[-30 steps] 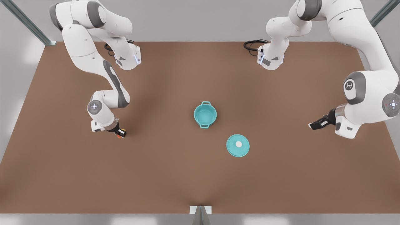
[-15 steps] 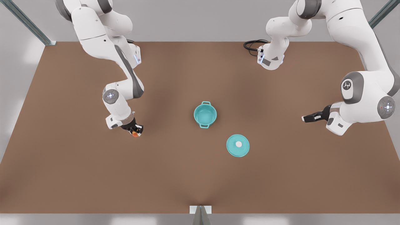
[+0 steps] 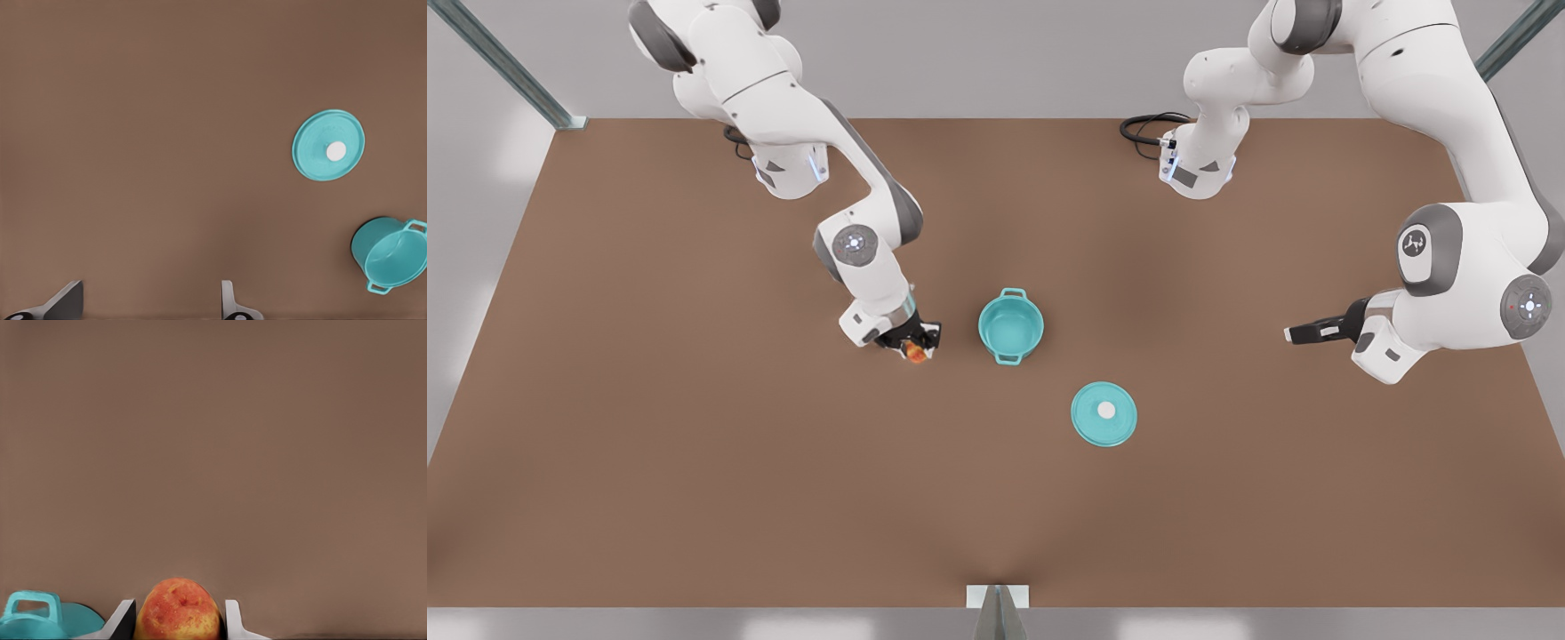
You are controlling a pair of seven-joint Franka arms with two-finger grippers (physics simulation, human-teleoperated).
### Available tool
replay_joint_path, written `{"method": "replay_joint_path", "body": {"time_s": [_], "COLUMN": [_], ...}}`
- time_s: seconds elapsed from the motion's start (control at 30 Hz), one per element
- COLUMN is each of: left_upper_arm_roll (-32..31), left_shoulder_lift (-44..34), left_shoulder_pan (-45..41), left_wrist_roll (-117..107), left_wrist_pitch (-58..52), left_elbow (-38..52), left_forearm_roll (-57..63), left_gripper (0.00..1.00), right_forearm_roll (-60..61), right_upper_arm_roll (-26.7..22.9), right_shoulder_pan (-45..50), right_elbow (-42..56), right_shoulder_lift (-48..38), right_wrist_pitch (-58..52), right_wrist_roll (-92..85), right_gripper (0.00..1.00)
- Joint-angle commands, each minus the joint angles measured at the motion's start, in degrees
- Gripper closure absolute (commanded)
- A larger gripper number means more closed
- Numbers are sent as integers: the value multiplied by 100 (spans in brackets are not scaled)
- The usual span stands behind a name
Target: Open the pot lid and put the potato into the pot
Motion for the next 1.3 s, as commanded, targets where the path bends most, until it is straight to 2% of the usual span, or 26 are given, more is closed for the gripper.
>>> {"method": "replay_joint_path", "body": {"time_s": [0.0, 0.37, 0.6, 0.63, 0.67, 0.8, 0.83, 0.87, 0.9, 0.93, 0.97, 1.0, 1.07, 1.13, 1.2, 1.27], "left_upper_arm_roll": [0, 0, 0, 0, 0, 0, 0, 0, 0, 0, 0, 0, 9, 9, 0, -18], "left_shoulder_lift": [-6, 2, 3, 2, 2, 2, 2, 2, 3, 2, 2, 2, 20, 99, 143, 152], "left_shoulder_pan": [0, 27, 27, 27, 27, 27, 27, 27, 27, 27, 27, 27, 35, 27, 18, 9], "left_wrist_roll": [303, 303, 303, 311, 303, 311, 311, 311, 311, 303, 311, 303, 311, 329, 355, 303], "left_wrist_pitch": [-1, -1, -1, -1, -10, -1, -1, -10, -1, -10, -1, -1, -1, 52, 43, 34], "left_elbow": [-1, -10, -10, -10, -10, -10, -10, -10, -10, -10, -10, -10, 34, 210, 377, 385], "left_forearm_roll": [3, -6, -6, -6, -6, -6, -6, -6, -6, -6, -6, -6, -15, -32, -41, -41], "left_gripper": [0, 0, 0, 0, 0, 0, 0, 0, 0, 0, 0, 0, 0, 0, 0, 0], "right_forearm_roll": [24, 15, -3, -3, -12, -12, -3, -82, -82, -82, -99, -178, -328, -293, -266, -266], "right_upper_arm_roll": [-1, -81, -177, -177, -204, -221, -397, -748, -845, -871, -924, -933, -1091, -986, -1047, -1047], "right_shoulder_pan": [229, 1416, 1662, 1671, 1680, 1680, 1671, 1522, 855, -32, -789, -1299, -2116, -2319, -2556, -2741], "right_elbow": [243, 1843, 1958, 1958, 1958, 1958, 2010, 2054, 2449, 3178, 3609, 3847, 3918, 3795, 1827, 1764], "right_shoulder_lift": [175, 1555, 1783, 1783, 1783, 1705, 1389, 888, 509, 500, 491, 491, 430, 245, -931, -1029], "right_wrist_pitch": [-230, -362, -353, -353, -353, -414, -932, -1644, -3084, -4543, -5361, -5723, -5784, -5890, -4845, -4835], "right_wrist_roll": [1554, 2785, 2944, 2944, 2926, 2926, 2917, 2821, 1759, 344, -896, -1696, -3093, -3420, -4130, -4360], "right_gripper": [53, 53, 52, 44, 0, 0, 0, 0, 0, 0, 0, 0, 0, 0, 0, 0]}}
